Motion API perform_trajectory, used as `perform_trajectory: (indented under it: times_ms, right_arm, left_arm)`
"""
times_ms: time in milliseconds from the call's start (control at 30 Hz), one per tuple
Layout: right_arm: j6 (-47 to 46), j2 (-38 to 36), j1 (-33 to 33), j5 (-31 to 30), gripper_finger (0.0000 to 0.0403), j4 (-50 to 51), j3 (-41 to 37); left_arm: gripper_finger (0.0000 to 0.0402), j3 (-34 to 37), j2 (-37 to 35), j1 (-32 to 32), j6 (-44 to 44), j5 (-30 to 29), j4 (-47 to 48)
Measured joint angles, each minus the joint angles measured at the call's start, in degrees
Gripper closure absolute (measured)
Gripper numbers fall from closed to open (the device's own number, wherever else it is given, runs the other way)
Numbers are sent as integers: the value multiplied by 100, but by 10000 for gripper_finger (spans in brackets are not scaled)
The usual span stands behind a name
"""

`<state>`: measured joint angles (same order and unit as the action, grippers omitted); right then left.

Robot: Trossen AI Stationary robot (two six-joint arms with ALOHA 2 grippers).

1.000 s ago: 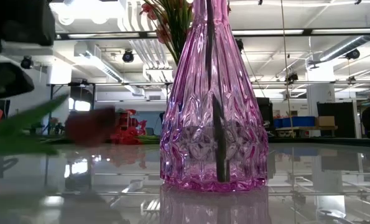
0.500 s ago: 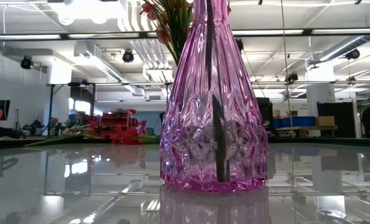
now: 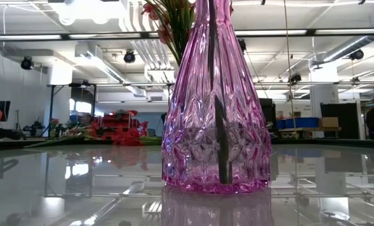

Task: Sort flowers into vase by color
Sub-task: Put the dark red flower into the purple vase

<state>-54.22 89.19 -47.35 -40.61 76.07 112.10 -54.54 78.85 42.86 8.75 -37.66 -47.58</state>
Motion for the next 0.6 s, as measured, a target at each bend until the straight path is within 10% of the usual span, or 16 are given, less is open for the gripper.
perform_trajectory:
  times_ms: [600]
  right_arm:
    - [-459,0,-146,40,183,-35,-3]
  left_arm:
    - [402,-1583,2065,-756,313,260,-428]
